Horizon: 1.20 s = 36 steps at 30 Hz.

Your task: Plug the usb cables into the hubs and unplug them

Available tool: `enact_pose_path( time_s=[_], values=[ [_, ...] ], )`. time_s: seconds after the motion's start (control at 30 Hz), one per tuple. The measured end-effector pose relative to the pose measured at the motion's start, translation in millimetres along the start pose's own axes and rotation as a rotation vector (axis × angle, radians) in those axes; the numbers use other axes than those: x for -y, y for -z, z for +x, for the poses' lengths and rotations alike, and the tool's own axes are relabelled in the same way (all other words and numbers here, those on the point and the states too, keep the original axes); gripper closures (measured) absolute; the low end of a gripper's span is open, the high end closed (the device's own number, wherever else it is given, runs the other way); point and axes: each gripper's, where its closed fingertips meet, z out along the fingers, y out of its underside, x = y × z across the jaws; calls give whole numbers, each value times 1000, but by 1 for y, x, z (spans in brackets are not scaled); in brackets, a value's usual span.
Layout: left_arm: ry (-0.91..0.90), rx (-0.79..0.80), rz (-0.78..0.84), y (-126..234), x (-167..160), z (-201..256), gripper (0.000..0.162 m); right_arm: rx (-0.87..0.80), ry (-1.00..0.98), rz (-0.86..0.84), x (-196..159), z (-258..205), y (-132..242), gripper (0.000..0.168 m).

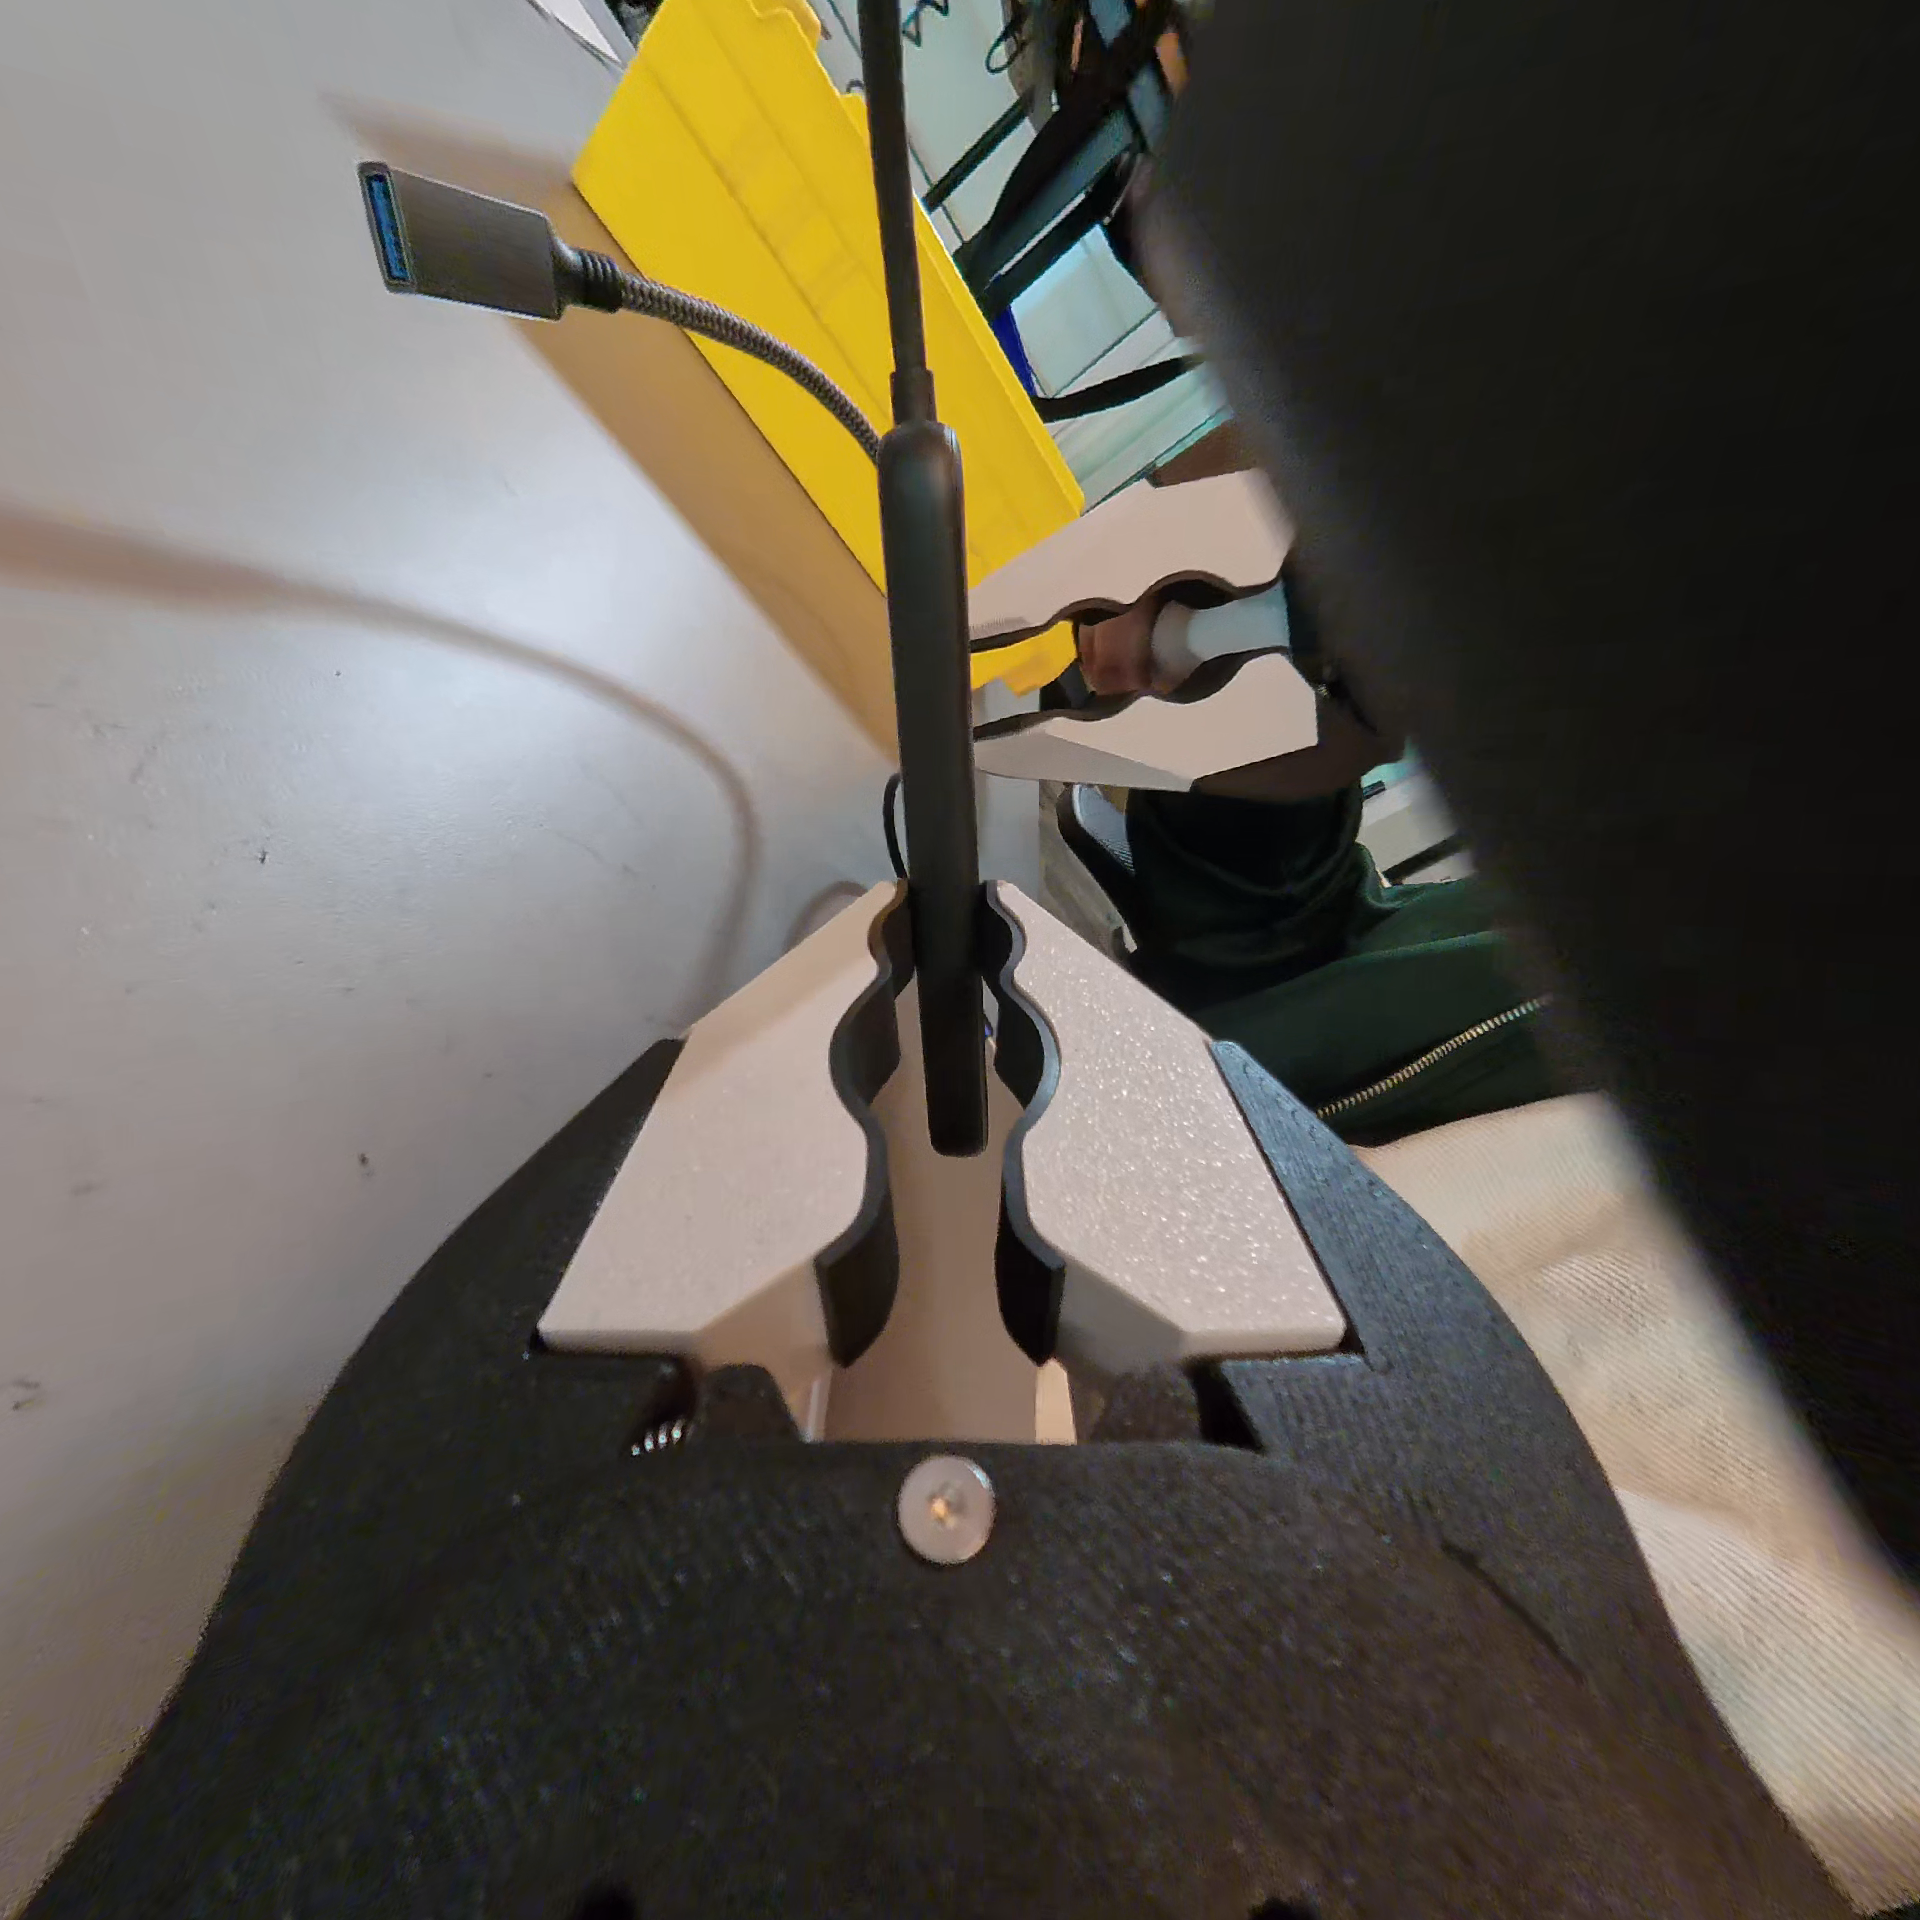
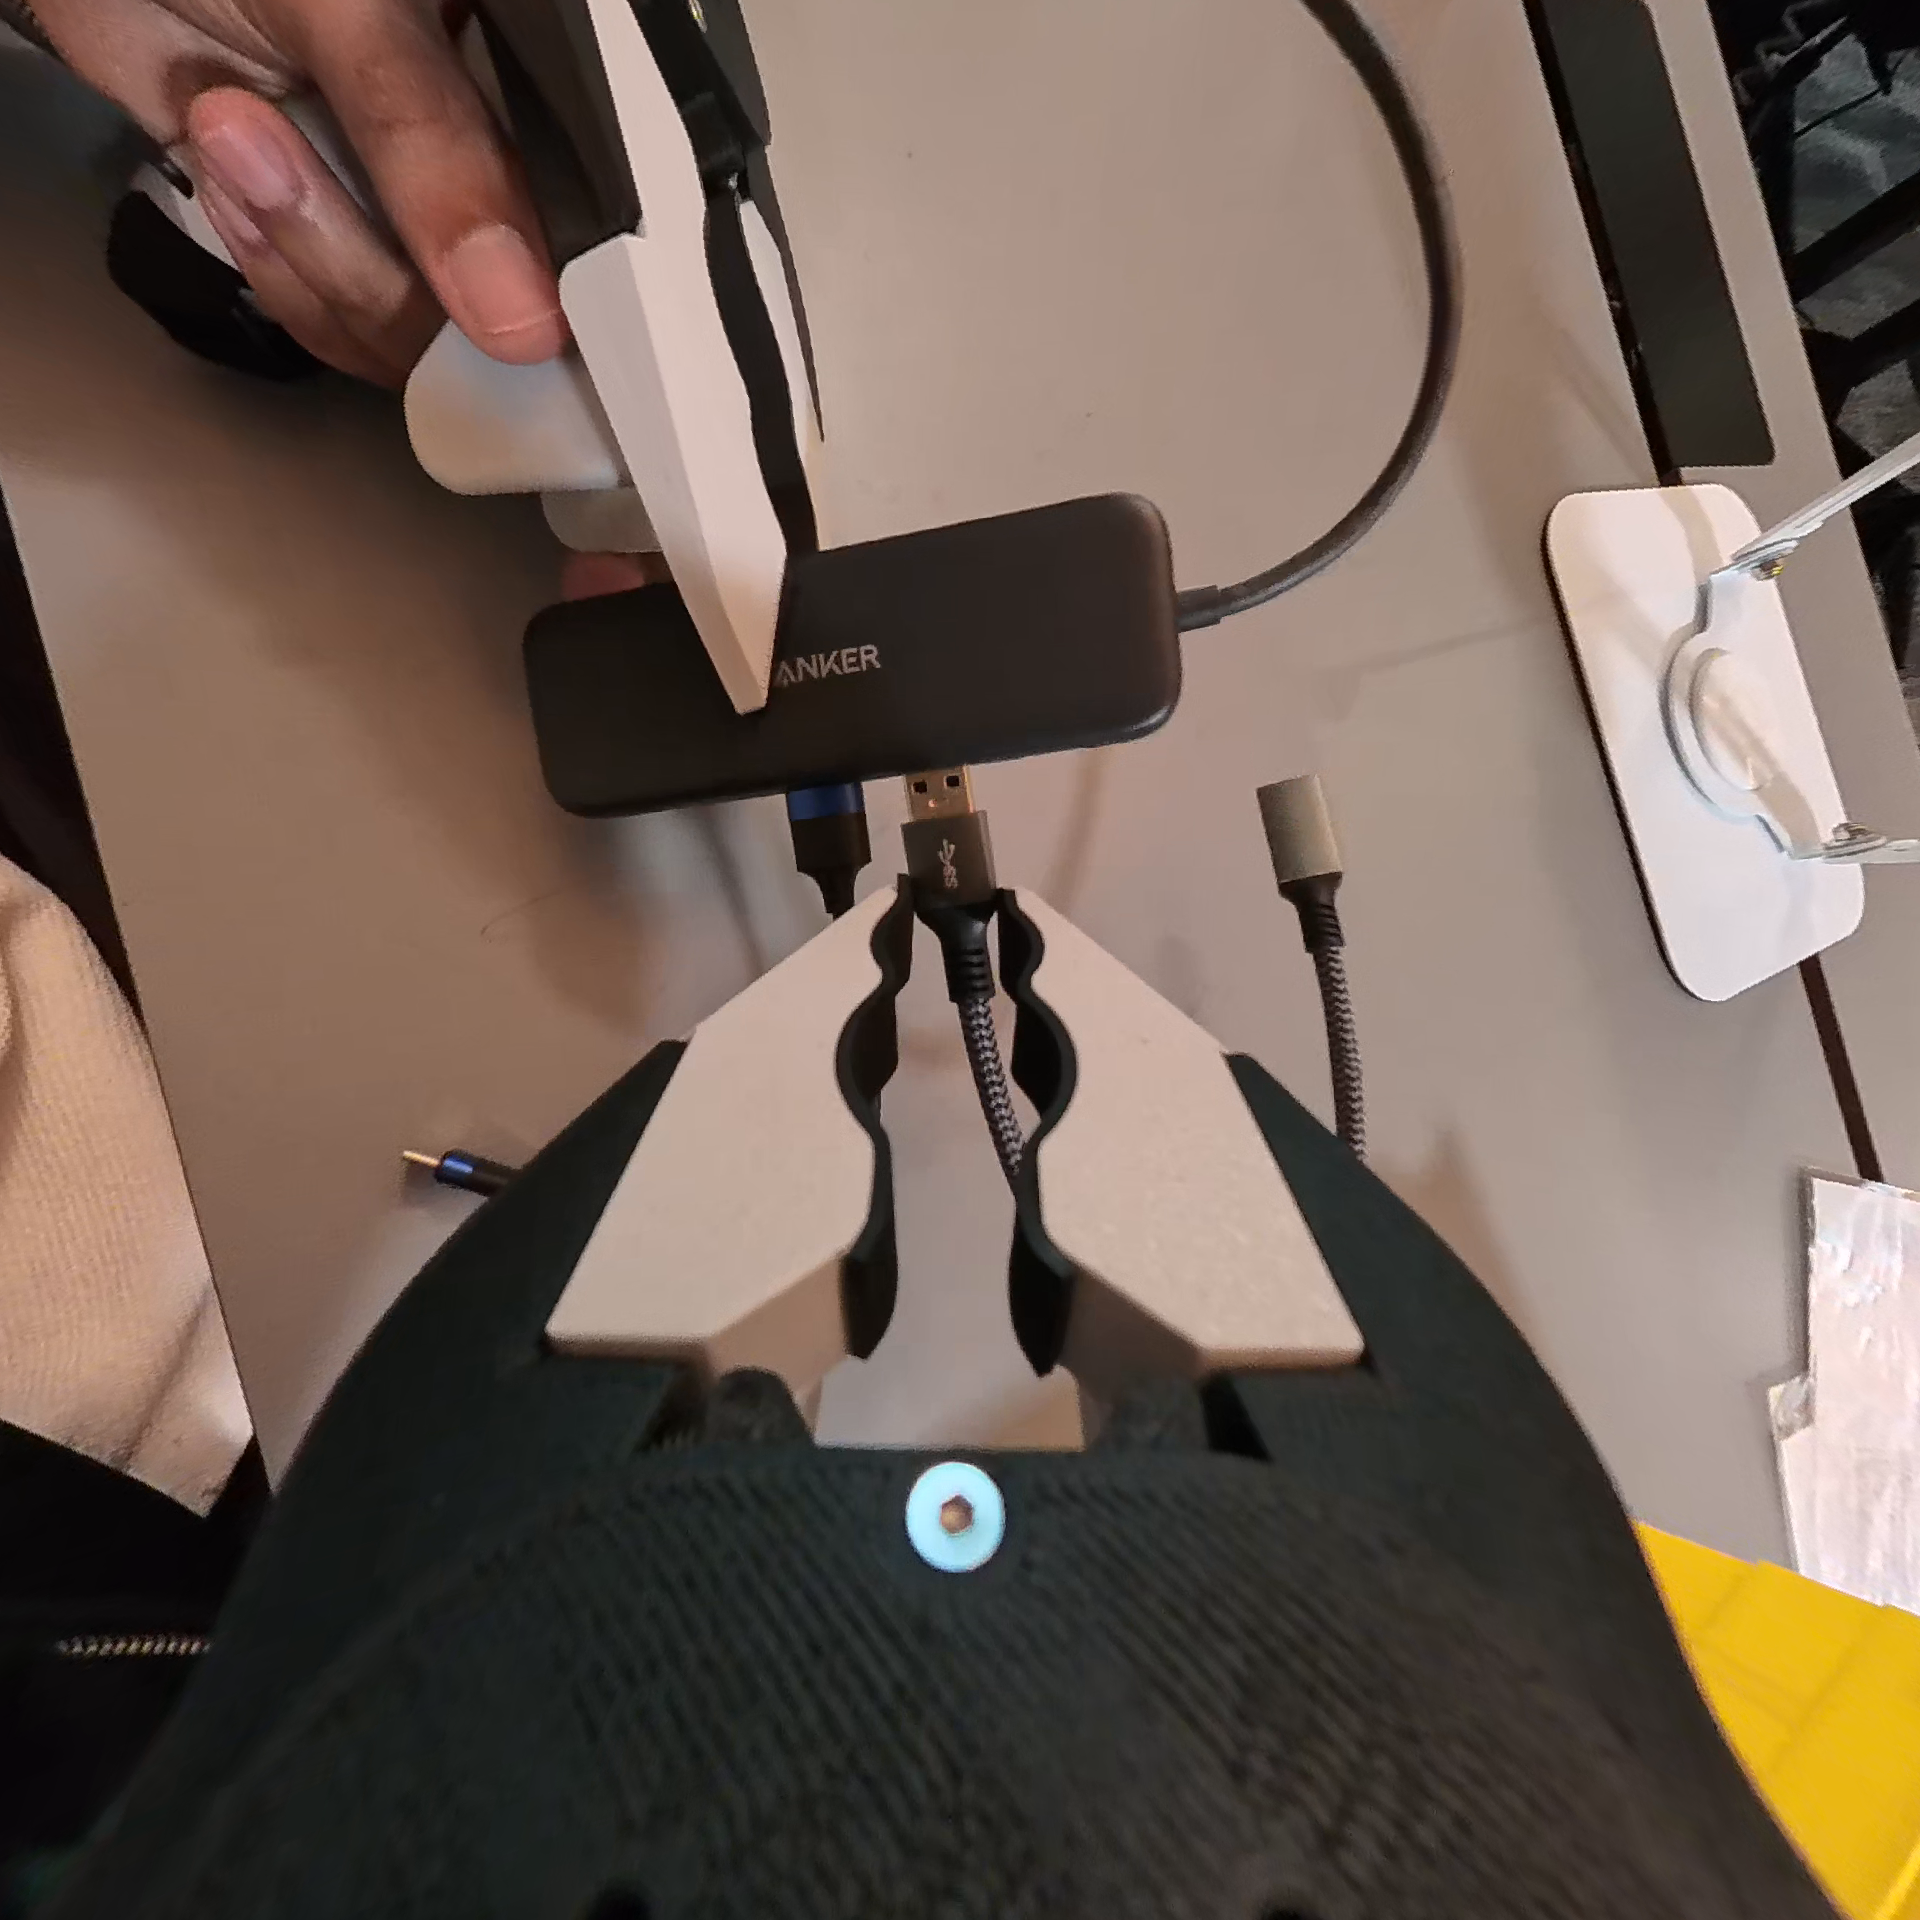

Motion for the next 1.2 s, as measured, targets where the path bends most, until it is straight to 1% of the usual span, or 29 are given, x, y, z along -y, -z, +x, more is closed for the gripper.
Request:
enact_pose_path(
  time_s=[0.03, 0.17, 0.43, 0.83, 1.0, 1.2],
  values=[
    [4, -7, -2, 0, 0, 1, 153, 5, -2, 14, 1, 0, 0, 153],
    [15, -28, -2, 0, 0, 3, 154, 35, -28, 58, 3, 0, 2, 153],
    [3, -22, -1, -1, -1, 3, 153, 50, -25, 89, 4, -2, -1, 153],
    [50, -40, 95, 4, 13, 2, 151, 99, -4, 123, 10, -15, -3, 154],
    [71, -49, 107, 6, 14, 2, 153, 91, -26, 146, 13, -14, -4, 154],
    [81, -73, 106, 8, 14, 5, 154, 73, 17, 213, 18, -19, -4, 153]
  ],
)
